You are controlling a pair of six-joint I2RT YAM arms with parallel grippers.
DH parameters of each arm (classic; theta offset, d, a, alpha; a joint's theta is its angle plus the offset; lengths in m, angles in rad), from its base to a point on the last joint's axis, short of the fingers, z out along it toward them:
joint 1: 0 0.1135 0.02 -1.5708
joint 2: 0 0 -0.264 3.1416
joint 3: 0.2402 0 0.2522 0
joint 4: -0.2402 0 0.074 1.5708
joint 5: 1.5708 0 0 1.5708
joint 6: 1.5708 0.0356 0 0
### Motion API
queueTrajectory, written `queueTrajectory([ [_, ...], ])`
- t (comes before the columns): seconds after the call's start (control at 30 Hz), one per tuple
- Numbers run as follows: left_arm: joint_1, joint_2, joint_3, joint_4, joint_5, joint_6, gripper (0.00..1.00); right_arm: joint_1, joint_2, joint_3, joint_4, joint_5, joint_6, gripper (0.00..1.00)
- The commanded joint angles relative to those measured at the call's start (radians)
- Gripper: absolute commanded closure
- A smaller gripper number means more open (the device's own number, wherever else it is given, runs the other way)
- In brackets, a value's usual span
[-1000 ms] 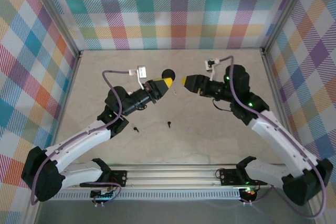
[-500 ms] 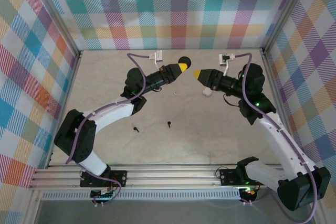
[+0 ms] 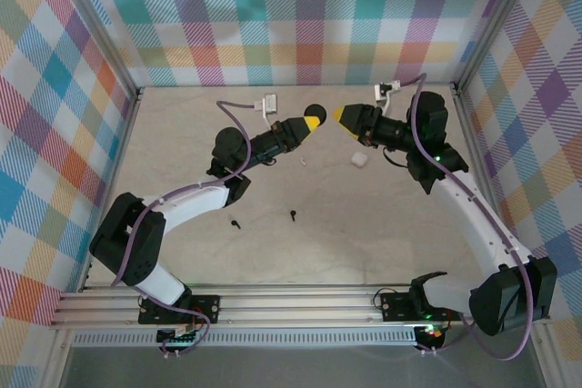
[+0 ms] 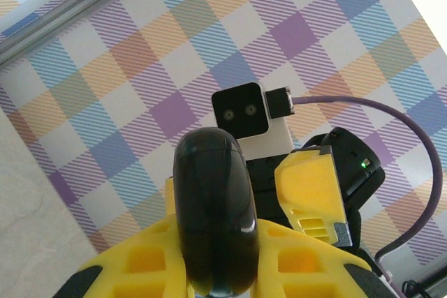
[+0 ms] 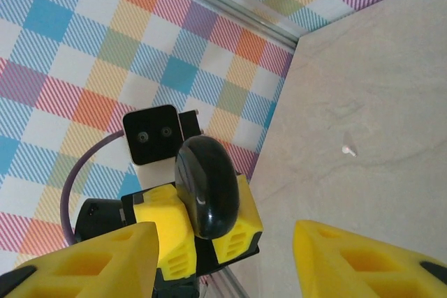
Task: Insert the wireless bluetooth earbuds into the charging case
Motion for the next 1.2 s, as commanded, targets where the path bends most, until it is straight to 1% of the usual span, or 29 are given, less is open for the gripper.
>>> queueTrajectory([
  [0.0, -0.004, -0.046, -0.004, 0.089, 0.006, -0.009, 1.0, 0.014, -0.006, 0.057, 0.013, -0.041, -0.014, 0.47],
  [0.2, -0.022, -0.083, -0.003, 0.06, 0.035, 0.007, 1.0, 0.068, 0.028, 0.079, 0.023, -0.059, -0.024, 0.48],
  [0.37, -0.051, -0.11, -0.028, 0.057, 0.038, 0.012, 1.0, 0.07, 0.059, 0.051, 0.129, -0.104, 0.078, 0.56],
  [0.43, -0.066, -0.12, -0.037, 0.046, 0.044, 0.027, 1.0, 0.069, 0.059, 0.034, 0.174, -0.112, 0.104, 0.61],
  [0.67, -0.078, -0.133, -0.04, 0.018, 0.058, 0.041, 1.0, 0.074, 0.04, 0.036, 0.172, -0.125, 0.074, 0.81],
  [0.8, -0.078, -0.138, -0.038, -0.01, 0.067, 0.061, 1.0, 0.076, 0.026, 0.047, 0.119, -0.165, 0.035, 1.0],
  [0.83, -0.078, -0.146, -0.038, -0.028, 0.068, 0.074, 0.96, 0.076, 0.016, 0.05, 0.082, -0.169, 0.005, 1.0],
  [0.87, -0.078, -0.156, -0.042, -0.051, 0.066, 0.091, 0.9, 0.076, 0.005, 0.052, 0.049, -0.166, -0.024, 1.0],
  [0.9, -0.078, -0.174, -0.047, -0.085, 0.063, 0.114, 0.79, 0.076, -0.012, 0.051, 0.013, -0.155, -0.061, 1.0],
  [0.93, -0.076, -0.199, -0.054, -0.13, 0.059, 0.148, 0.65, 0.076, -0.027, 0.052, -0.024, -0.143, -0.104, 1.0],
  [0.97, -0.073, -0.225, -0.059, -0.187, 0.054, 0.186, 0.56, 0.076, -0.04, 0.056, -0.061, -0.134, -0.145, 1.0],
  [1.0, -0.068, -0.267, -0.062, -0.272, 0.046, 0.241, 0.5, 0.076, -0.053, 0.064, -0.108, -0.121, -0.199, 1.0],
  [1.03, -0.061, -0.307, -0.063, -0.358, 0.035, 0.3, 0.46, 0.076, -0.058, 0.076, -0.152, -0.115, -0.246, 1.0],
  [1.07, -0.054, -0.36, -0.063, -0.479, 0.011, 0.379, 0.43, 0.076, -0.062, 0.095, -0.205, -0.114, -0.313, 1.0],
  [1.17, -0.043, -0.502, -0.004, -0.905, -0.105, 0.636, 0.39, 0.075, -0.042, 0.178, -0.361, -0.114, -0.525, 1.0],
])
